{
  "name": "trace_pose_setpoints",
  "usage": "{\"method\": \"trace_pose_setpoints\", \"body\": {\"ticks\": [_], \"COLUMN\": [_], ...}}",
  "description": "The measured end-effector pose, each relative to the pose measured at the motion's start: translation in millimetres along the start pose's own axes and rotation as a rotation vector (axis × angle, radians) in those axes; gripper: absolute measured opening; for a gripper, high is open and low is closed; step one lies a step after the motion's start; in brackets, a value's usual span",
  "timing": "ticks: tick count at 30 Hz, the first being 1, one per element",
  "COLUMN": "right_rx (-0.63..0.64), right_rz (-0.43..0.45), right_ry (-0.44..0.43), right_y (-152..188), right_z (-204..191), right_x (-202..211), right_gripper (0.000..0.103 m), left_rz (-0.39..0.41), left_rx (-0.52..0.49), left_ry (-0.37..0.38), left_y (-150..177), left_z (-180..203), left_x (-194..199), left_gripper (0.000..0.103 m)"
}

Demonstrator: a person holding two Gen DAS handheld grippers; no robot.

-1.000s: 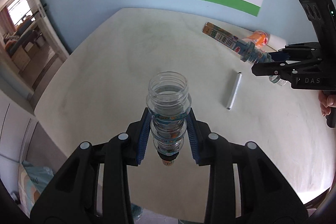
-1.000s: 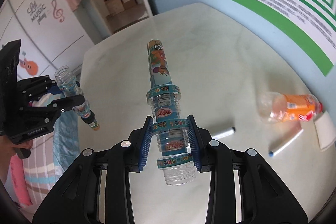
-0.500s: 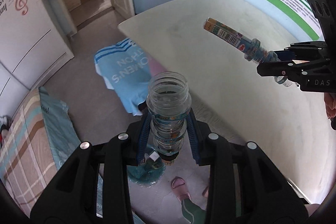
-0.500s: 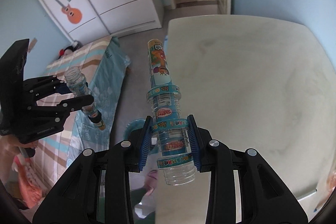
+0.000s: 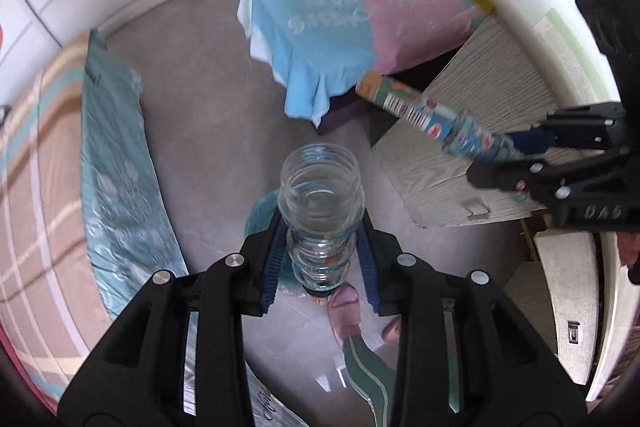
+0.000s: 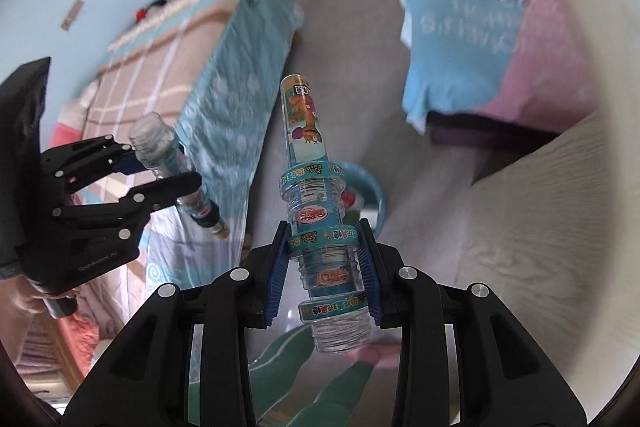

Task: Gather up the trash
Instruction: 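Carry both bottles with both tools over the teal bin, then open both tools to drop the bottles into the bin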

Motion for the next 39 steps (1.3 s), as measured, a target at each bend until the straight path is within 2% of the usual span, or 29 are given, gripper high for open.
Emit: {"method": "trace_pose_setpoints", "body": {"ticks": [5, 9, 15, 22, 28, 29, 31, 33, 38, 39], "right_rx": [-0.079, -0.132, -0.202, -0.229, -0.245, -0.242, -0.236, -0.242, -0.295, -0.301], "right_rz": [-0.181, -0.265, -0.344, -0.371, -0.353, -0.346, -0.34, -0.336, -0.311, -0.307], "right_ry": [-0.027, -0.032, -0.045, -0.051, -0.062, -0.062, -0.056, -0.054, -0.09, -0.095], "right_y": [-0.8, 6.1, 9.7, -1.4, -4.9, -3.9, -1.7, 3.4, 19.1, 22.3], "right_z": [7.9, 18.6, 41.7, 60.3, 72.1, 73.3, 77.1, 80.8, 87.6, 88.1], "right_x": [-103.6, -167.9, -241.6, -299.0, -305.6, -302.3, -296.8, -290.1, -271.0, -267.2], "right_gripper": [0.034, 0.034, 0.035, 0.037, 0.038, 0.039, 0.046, 0.047, 0.052, 0.057], "left_rz": [-0.081, -0.12, -0.195, -0.24, -0.257, -0.259, -0.264, -0.27, -0.268, -0.267], "left_rx": [0.06, 0.095, 0.112, 0.143, 0.146, 0.145, 0.142, 0.136, 0.138, 0.137], "left_ry": [0.044, 0.049, 0.016, 0.053, 0.061, 0.062, 0.061, 0.046, 0.045, 0.045], "left_y": [10.9, 15.5, 25.0, 41.0, 44.7, 44.6, 44.2, 44.8, 45.4, 45.3], "left_z": [-25.1, -45.7, -62.6, -65.1, -61.9, -61.4, -61.0, -60.1, -59.9, -59.9], "left_x": [-75.4, -128.0, -201.3, -252.7, -269.5, -270.7, -273.6, -275.2, -267.6, -264.6], "left_gripper": [0.031, 0.031, 0.031, 0.031, 0.034, 0.037, 0.05, 0.058, 0.058, 0.058]}}
Point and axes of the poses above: each gripper's, at about its wrist camera, not at the fingertips, and x roughly against the way its jaws point, z to its right, y to its underside, the point moved 4 cm from there along -x, roughly the way its jaws point, and after that the axes turned 8 degrees about -z, right-handed, at the moved point
